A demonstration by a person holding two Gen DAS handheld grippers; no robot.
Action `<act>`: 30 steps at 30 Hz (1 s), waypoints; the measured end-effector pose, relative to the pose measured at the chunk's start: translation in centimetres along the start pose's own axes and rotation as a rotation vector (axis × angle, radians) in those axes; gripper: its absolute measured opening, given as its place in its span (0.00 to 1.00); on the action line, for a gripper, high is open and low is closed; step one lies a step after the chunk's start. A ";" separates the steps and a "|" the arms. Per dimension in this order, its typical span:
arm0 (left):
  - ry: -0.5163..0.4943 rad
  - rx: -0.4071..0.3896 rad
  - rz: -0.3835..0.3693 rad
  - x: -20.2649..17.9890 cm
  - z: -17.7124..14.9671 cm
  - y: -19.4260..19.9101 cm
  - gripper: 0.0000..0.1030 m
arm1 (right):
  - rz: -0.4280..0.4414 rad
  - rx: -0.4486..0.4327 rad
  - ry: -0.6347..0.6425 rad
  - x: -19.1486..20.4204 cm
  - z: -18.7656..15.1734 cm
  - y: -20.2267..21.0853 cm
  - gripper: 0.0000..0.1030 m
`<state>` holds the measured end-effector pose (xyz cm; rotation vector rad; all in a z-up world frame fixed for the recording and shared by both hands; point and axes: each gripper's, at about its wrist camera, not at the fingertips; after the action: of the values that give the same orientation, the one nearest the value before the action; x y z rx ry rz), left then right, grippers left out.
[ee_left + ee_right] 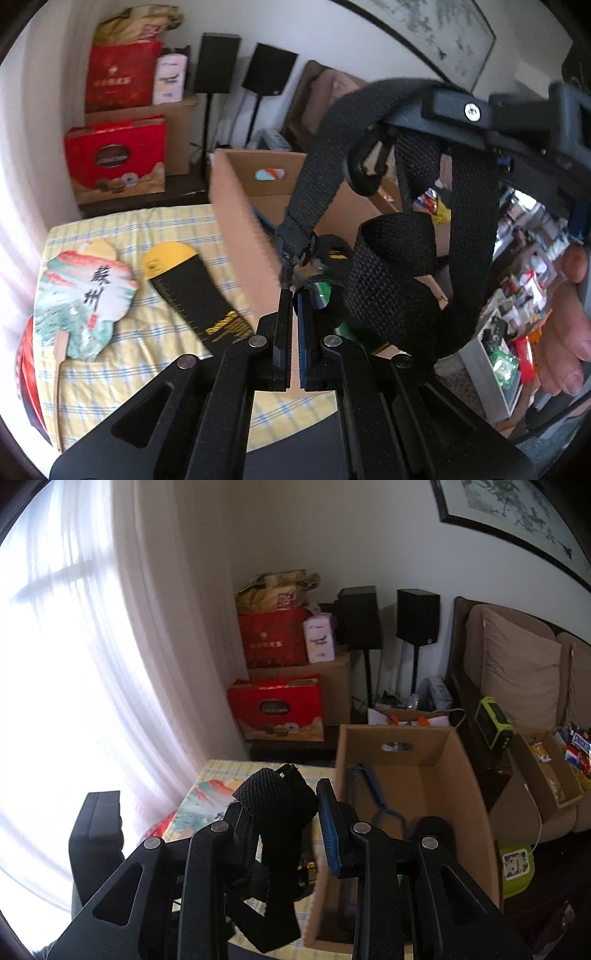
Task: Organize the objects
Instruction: 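Lift the black strap and carry it into the cardboard box with the right gripper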
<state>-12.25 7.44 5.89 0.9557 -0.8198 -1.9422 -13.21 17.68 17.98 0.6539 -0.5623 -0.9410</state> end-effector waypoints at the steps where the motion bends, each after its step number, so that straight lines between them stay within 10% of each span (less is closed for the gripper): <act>1: -0.011 0.008 0.000 -0.7 0.2 -0.5 0.02 | -0.004 -0.001 -0.007 -0.4 -0.1 0.2 0.27; 20: -0.063 0.152 -0.012 -5.2 0.5 -7.4 0.03 | -0.033 0.038 -0.122 -7.7 -2.6 -0.6 0.27; 25: -0.047 0.173 -0.007 -4.6 0.3 -7.9 0.28 | -0.023 0.095 -0.145 -8.7 -3.8 -3.3 0.27; 30: -0.050 0.166 0.013 -3.8 -0.1 -7.3 0.28 | -0.023 0.151 -0.164 -9.5 -4.7 -5.8 0.27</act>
<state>-13.42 14.14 1.21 0.9996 -1.0269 -1.9167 -17.61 24.65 9.17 0.7233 -0.7785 -0.9859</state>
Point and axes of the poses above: each gripper's, at about its wrist camera, not at the fingertips, and y roughly against the way its jaws point, x to its left, z to its top, and after that the axes turned 11 degrees about x, right-handed
